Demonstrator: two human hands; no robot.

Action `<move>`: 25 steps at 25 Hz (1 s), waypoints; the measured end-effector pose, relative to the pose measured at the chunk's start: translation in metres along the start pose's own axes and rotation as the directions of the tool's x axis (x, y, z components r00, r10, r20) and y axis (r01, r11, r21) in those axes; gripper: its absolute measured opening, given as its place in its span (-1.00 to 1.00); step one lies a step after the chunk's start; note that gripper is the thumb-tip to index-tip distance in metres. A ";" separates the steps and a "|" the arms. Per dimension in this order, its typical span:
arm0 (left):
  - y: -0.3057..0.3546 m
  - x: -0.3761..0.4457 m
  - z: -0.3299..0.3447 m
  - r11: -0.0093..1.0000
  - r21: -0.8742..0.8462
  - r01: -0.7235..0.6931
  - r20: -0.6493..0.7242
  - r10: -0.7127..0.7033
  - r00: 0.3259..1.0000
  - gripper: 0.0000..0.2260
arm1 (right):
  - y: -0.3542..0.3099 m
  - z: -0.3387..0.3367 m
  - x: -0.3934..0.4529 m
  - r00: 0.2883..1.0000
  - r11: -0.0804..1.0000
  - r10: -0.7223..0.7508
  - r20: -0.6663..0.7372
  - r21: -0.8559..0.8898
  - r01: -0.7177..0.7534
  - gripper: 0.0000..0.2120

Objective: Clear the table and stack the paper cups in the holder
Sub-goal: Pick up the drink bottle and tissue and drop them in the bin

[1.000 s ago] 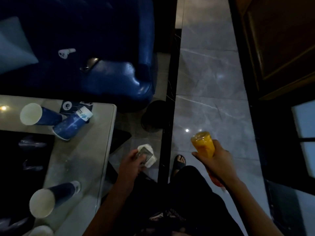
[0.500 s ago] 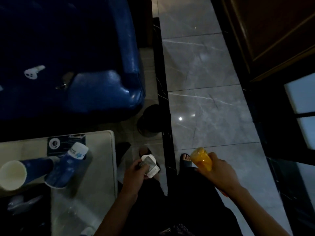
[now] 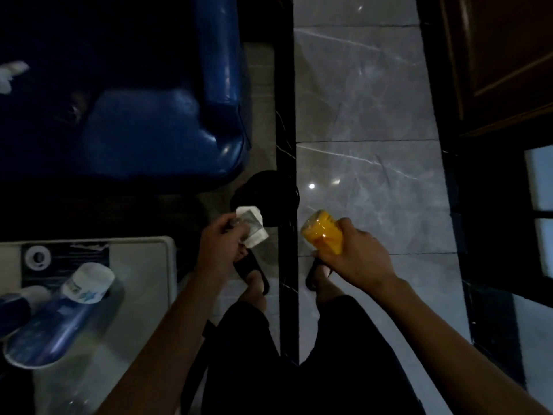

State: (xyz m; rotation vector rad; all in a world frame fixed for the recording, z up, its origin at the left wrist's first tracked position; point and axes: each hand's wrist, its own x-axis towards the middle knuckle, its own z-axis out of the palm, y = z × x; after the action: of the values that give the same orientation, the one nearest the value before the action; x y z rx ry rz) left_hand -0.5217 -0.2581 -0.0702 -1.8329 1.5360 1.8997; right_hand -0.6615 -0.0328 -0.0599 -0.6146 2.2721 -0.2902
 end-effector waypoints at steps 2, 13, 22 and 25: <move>0.001 0.024 0.012 1.000 -0.014 0.014 -0.051 -0.015 0.999 -0.81 | 0.005 0.009 0.032 0.999 0.999 -0.032 0.021 0.031 0.031 -0.38; -0.136 0.157 0.072 0.991 -0.035 0.132 -0.140 -0.136 0.981 -0.78 | 0.091 0.158 0.149 0.954 0.979 0.156 0.255 0.087 -0.183 -0.41; -0.190 0.249 0.093 0.986 -0.037 0.165 -0.165 -0.169 0.972 -0.76 | 0.102 0.222 0.258 0.948 0.955 0.199 0.249 0.166 -0.244 -0.53; -0.183 0.299 0.112 0.990 0.141 0.028 -0.060 -0.019 0.998 -0.71 | 0.102 0.238 0.297 0.973 0.946 0.186 0.133 0.243 -0.214 -0.47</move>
State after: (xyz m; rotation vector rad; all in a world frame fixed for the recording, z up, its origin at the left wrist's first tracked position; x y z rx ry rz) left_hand -0.5623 -0.2563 -0.4357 -1.8519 1.6139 1.6940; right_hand -0.7042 -0.1019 -0.4456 -0.2565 2.1256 -0.4307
